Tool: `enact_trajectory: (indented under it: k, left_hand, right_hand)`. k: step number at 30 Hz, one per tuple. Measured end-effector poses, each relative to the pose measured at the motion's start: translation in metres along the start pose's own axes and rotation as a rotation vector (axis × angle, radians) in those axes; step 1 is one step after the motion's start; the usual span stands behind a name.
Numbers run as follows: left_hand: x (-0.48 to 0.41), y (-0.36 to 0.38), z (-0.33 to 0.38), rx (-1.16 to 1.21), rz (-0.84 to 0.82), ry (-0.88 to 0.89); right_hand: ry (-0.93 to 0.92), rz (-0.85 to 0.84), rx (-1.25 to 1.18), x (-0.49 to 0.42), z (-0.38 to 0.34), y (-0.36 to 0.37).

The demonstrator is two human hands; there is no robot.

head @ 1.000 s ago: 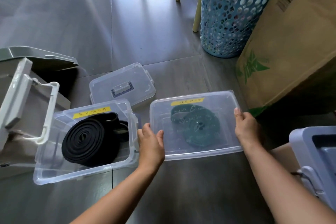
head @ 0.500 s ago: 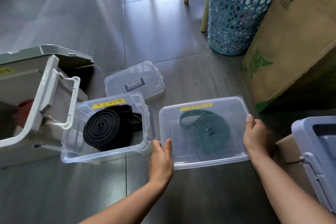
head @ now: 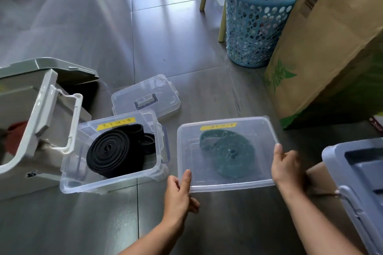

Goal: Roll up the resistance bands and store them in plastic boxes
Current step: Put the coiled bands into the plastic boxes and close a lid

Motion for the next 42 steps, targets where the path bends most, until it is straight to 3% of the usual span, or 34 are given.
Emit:
enact_trajectory:
  k: [7,12,14,16,18,21,24,28,30,34,38,42]
  left_hand:
    - [-0.013,0.002,0.01,-0.083,-0.033,0.113]
    - [-0.01,0.01,0.036,-0.105,-0.17,-0.15]
    - [0.004,0.0,0.051,-0.223,-0.287,-0.178]
    - [0.016,-0.017,0.069,-0.316,-0.361,-0.07]
    - [0.018,-0.043,0.1,-0.321,-0.361,0.147]
    - [-0.021,-0.102,0.144,-0.38,-0.093,0.602]
    - [-0.079,-0.16,0.156,-0.68,0.334,0.757]
    - [-0.137,-0.136,0.16,-0.721,0.272,0.755]
    - [-0.164,-0.115,0.174,-0.712,0.252,0.657]
    - [-0.225,-0.112,0.173,-0.843,0.247,0.126]
    - [-0.248,-0.11,0.166,-0.824,0.045,-0.034]
    - [-0.248,-0.11,0.155,-0.499,-0.013,-0.137]
  right_hand:
    - [0.014,-0.048,-0.025,-0.011,-0.004,0.008]
    - [0.002,-0.054,0.07,-0.027,-0.025,0.008]
    - [-0.01,-0.012,0.141,-0.029,-0.038,0.004]
    - [-0.175,0.063,0.145,-0.024,-0.06,0.005]
    - [-0.414,0.042,0.102,-0.008,-0.089,0.016]
    - [-0.666,-0.079,0.108,0.021,-0.128,0.046]
    - [-0.755,-0.226,0.104,0.053,-0.155,0.074]
    - [-0.769,-0.311,0.009,0.063,-0.195,0.11]
    - [-0.715,-0.376,0.032,0.06,-0.217,0.13]
    - [-0.531,-0.53,0.079,0.048,-0.249,0.163]
    - [-0.367,-0.647,0.147,0.039,-0.25,0.189]
    - [-0.245,-0.799,-0.075,0.037,-0.248,0.203]
Point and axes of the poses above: each hand's wrist, its own x-axis away from the middle knuckle, its own y-axis out of the palm, z = x × y, the point moved 4 cm from there along -x, towards the middle knuckle, and after that the axes turned 10 degrees about z, right-handed, at the moved point
